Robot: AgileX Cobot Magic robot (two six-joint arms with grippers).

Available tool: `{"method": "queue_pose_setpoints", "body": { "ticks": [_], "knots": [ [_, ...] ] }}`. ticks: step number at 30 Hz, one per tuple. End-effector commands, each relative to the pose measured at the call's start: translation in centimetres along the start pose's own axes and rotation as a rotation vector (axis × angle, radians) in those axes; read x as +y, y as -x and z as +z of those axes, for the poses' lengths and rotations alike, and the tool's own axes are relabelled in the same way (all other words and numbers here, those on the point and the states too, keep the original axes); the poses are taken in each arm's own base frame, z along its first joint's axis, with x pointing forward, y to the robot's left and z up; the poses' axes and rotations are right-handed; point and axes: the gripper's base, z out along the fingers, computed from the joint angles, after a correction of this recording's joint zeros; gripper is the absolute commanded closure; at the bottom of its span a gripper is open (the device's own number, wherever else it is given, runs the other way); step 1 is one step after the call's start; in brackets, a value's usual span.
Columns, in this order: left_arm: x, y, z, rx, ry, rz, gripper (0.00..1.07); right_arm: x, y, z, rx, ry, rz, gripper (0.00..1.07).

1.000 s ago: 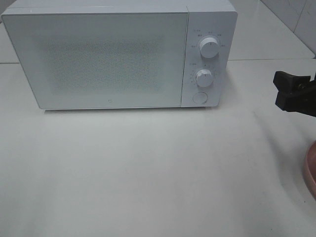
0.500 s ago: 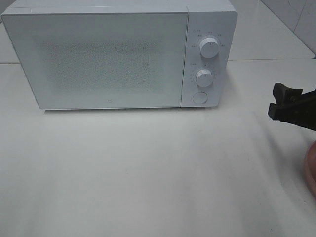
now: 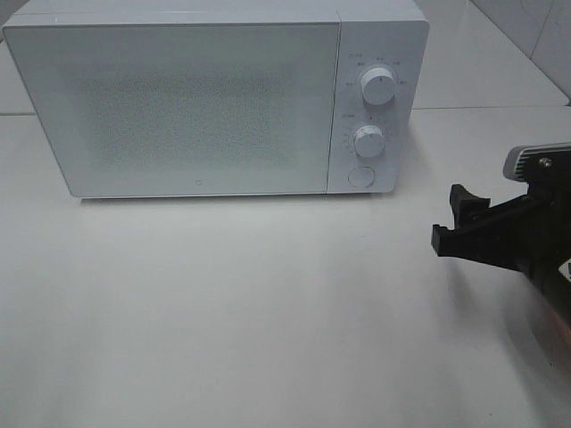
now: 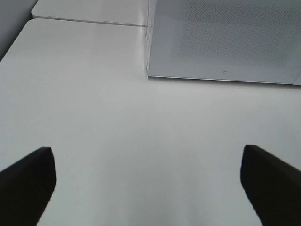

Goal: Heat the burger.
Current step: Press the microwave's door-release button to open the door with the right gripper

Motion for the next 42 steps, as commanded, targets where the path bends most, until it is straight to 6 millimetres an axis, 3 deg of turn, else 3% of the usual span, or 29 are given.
{"method": "queue_pose_setpoints", "body": {
  "ticks": [1,13,22,27,30,33,35,38,40,42],
  "knots": [
    [-0.1,-0.1,-0.1,-0.007,-0.007,-0.01,0.07,1.4,0.4,-0.1,-0.045,-0.004,0.003,0.36],
    [-0.1,-0.1,-0.1,-0.007,-0.007,-0.01,0.07,4.3,1.6,0.2,-0.087,0.038,0.054,0.36],
    [-0.1,-0.1,-0.1,-0.007,-0.007,-0.01,0.07,4.8,0.5,0.9,-0.054,0.032,0.055,0.36],
    [-0.1,-0.1,-0.1,-0.007,-0.007,-0.01,0.07,4.9,0.1,1.1,-0.037,0.034,0.277,0.38],
    [-0.1,-0.1,-0.1,-0.007,-0.007,-0.01,0.07,4.9,0.1,1.1,-0.036,0.035,0.319,0.39],
    [-0.1,-0.1,-0.1,-0.007,-0.007,-0.01,0.07,4.9,0.1,1.1,-0.034,0.037,0.436,0.45],
    [-0.1,-0.1,-0.1,-0.007,-0.007,-0.01,0.07,4.9,0.1,1.1,-0.029,0.041,0.652,0.56],
    [-0.1,-0.1,-0.1,-0.007,-0.007,-0.01,0.07,4.9,0.1,1.1,-0.026,0.042,0.717,0.6],
    [-0.1,-0.1,-0.1,-0.007,-0.007,-0.01,0.07,4.9,0.0,1.1,-0.012,0.043,0.949,0.77],
    [-0.1,-0.1,-0.1,-0.007,-0.007,-0.01,0.07,4.9,0.0,1.1,-0.007,0.043,1.01,0.81]
  ]
}}
